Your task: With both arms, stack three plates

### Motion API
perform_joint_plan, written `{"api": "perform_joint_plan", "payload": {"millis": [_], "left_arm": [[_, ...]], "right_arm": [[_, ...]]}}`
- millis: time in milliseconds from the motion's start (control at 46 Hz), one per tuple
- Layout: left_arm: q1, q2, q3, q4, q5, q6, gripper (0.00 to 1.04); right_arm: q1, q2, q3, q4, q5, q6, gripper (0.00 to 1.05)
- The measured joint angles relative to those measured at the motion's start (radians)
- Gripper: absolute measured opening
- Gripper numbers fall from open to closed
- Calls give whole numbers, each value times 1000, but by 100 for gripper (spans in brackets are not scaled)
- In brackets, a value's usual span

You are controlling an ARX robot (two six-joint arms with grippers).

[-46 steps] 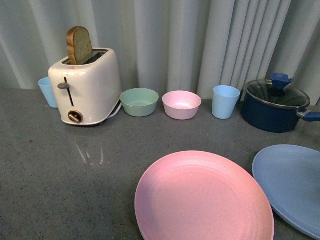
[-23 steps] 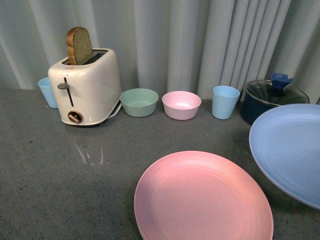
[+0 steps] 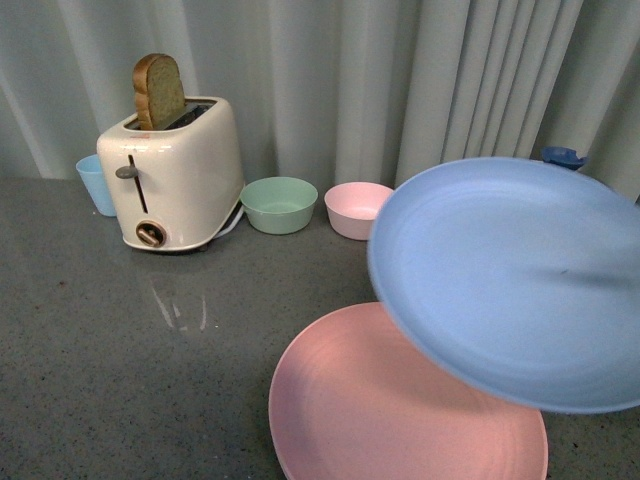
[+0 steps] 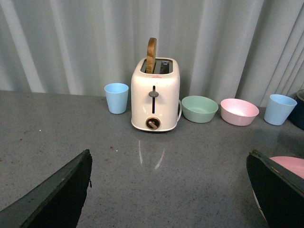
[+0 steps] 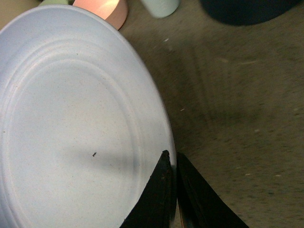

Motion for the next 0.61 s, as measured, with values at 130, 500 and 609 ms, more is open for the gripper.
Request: {"api": "perform_joint_plan", "payload": {"millis": [130,500,609], "left_arm": [[0,0,0,0,0,0,98],[0,0,0,0,0,0,98],[0,0,0,0,0,0,98]], "right_arm": [[87,42,-32,51,15,34,3],[127,117,-67,114,23,93,3],[132,138,-81,126,23,91,3]]}}
